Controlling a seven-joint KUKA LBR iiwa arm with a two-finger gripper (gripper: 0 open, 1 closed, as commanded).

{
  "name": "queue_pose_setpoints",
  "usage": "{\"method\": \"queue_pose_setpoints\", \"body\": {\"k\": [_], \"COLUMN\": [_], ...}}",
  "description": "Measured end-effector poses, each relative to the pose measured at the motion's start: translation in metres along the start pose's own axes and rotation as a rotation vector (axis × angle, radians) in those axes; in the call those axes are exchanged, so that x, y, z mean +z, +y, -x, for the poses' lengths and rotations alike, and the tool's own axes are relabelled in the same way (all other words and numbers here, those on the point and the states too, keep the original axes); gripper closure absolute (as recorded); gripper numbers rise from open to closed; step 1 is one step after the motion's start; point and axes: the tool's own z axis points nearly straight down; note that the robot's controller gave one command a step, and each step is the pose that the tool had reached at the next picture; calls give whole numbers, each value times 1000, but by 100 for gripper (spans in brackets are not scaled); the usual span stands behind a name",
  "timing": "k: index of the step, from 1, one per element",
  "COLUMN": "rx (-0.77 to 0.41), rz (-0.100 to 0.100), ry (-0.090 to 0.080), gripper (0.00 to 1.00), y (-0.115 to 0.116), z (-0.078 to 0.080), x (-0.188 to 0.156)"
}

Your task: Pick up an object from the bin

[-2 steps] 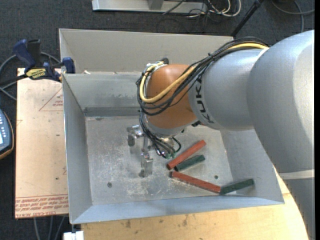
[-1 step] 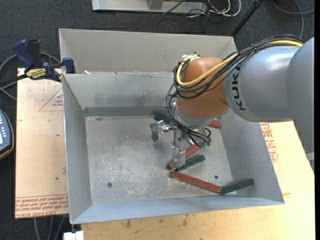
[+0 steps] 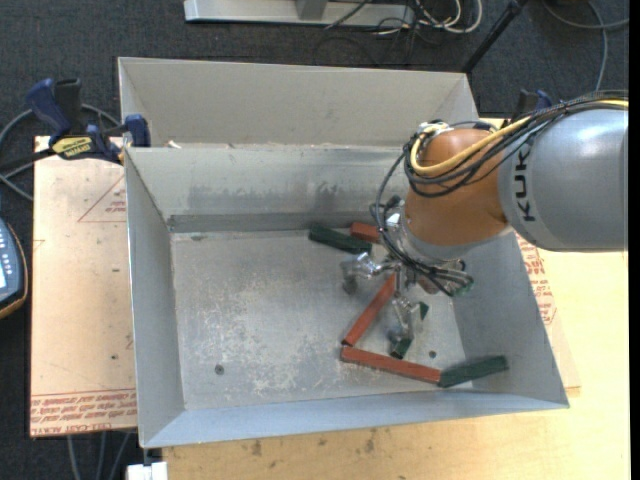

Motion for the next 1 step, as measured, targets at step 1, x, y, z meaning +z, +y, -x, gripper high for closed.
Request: {"method": "queue_pose_setpoints", "body": {"k": [1], "rx": [3], "rz": [1], "ry": [-2], "gripper": [0], "y": [1], "z": [2], "x": [-1]}}
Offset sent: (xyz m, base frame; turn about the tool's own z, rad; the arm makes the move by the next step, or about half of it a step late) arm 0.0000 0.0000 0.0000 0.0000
